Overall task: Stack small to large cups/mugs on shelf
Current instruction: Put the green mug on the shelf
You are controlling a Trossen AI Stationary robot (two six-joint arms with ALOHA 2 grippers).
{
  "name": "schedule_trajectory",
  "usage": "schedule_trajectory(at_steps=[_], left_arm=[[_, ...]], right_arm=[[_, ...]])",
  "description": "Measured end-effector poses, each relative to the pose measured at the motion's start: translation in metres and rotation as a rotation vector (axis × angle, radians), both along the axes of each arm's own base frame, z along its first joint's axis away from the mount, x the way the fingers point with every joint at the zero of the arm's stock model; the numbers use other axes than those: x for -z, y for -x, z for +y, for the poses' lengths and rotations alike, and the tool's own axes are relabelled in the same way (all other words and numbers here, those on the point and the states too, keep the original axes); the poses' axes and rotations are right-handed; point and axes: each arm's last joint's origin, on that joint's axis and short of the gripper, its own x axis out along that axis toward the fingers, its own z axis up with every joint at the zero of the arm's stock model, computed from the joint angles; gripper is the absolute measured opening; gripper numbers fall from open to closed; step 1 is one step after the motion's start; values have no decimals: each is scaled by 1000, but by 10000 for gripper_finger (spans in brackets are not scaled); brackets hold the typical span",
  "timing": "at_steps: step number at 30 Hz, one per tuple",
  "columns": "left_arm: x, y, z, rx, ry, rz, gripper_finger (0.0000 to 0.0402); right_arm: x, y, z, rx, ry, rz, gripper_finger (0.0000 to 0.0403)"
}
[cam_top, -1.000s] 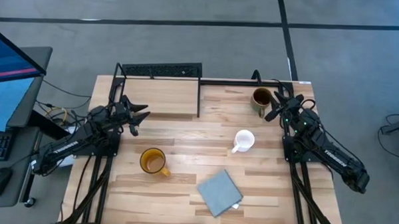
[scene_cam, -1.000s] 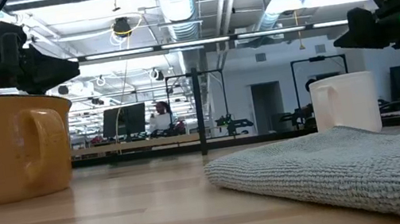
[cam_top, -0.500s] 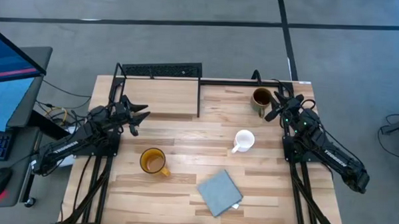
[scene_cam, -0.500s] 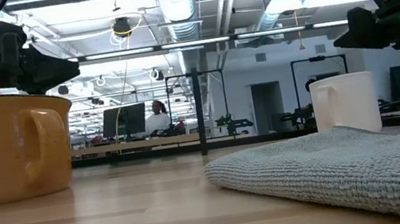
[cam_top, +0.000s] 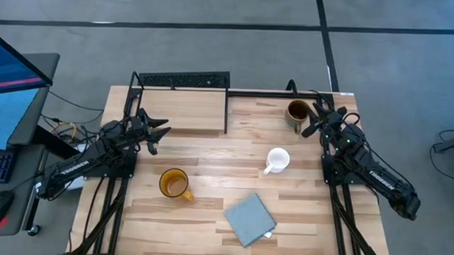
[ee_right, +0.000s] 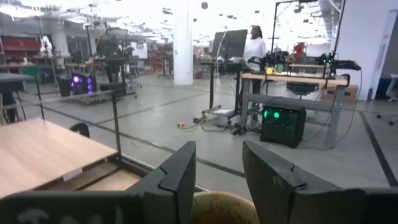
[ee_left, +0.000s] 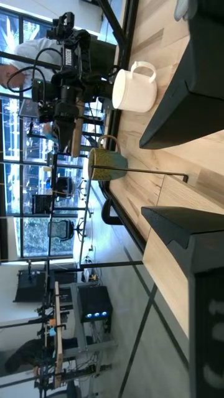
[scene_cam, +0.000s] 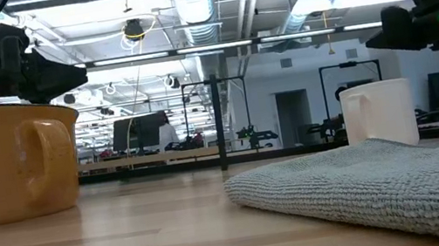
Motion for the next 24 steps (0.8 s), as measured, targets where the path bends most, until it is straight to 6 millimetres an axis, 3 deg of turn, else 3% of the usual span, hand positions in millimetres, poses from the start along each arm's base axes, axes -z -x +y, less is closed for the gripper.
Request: schedule_trajectory(at_steps=[8, 20, 24], left_arm=[[0, 0, 0, 0, 0, 0, 151], [0, 0, 0, 0, 0, 0, 151], [0, 0, 0, 0, 0, 0, 151]], right_arm=[[-4, 0, 1, -13, 0, -69, 154], [-16, -2, 5, -178, 60, -184, 154], [-29, 1, 7, -182, 92, -215, 154]])
